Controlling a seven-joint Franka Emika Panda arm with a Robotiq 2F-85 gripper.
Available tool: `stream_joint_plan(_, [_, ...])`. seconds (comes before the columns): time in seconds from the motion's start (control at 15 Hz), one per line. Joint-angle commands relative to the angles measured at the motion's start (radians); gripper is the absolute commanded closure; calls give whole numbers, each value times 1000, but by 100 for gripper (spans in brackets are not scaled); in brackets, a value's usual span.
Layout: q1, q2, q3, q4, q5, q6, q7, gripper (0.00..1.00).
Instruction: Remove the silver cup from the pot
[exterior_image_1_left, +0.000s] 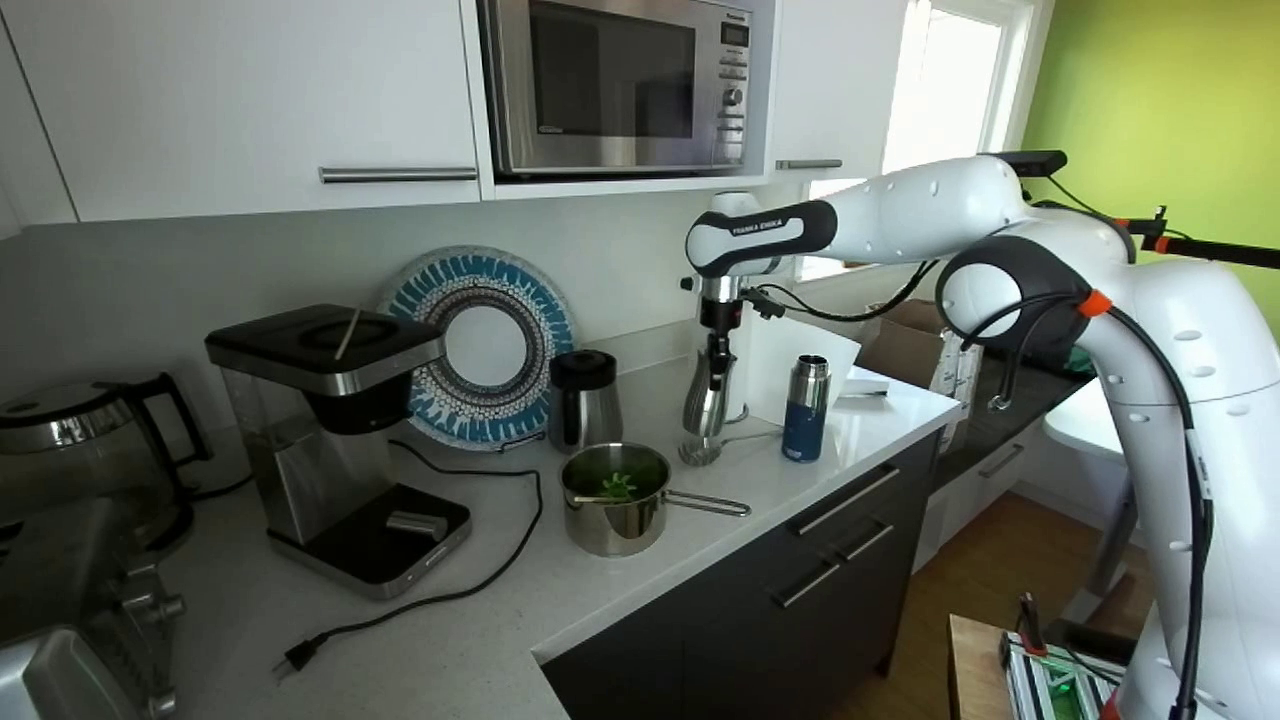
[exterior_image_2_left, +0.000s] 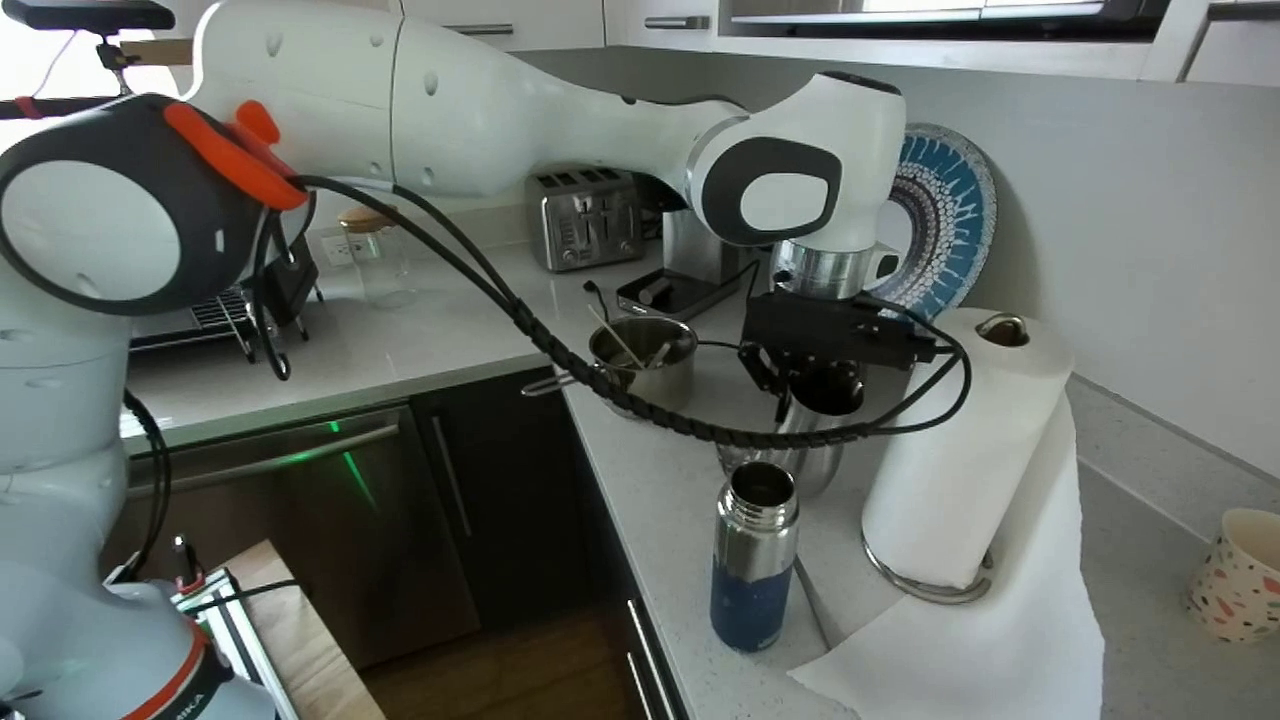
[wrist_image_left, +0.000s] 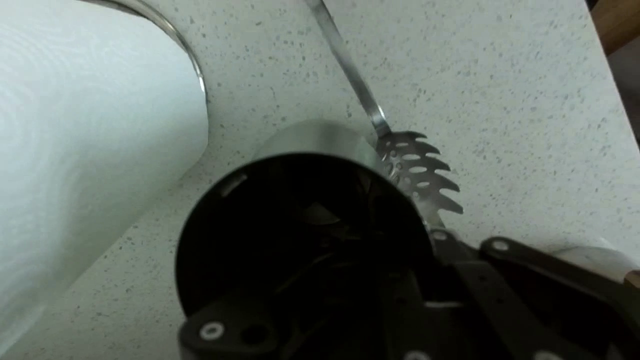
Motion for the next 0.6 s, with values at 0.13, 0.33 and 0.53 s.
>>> stream_joint_plan(0.13, [-18, 18, 27, 44, -56, -43, -1, 94])
stream_joint_plan(0.33, [7, 47, 30, 75, -125, 5, -33, 99])
stream_joint_plan(0.53, [19, 91, 53, 110, -175, 67, -74, 99])
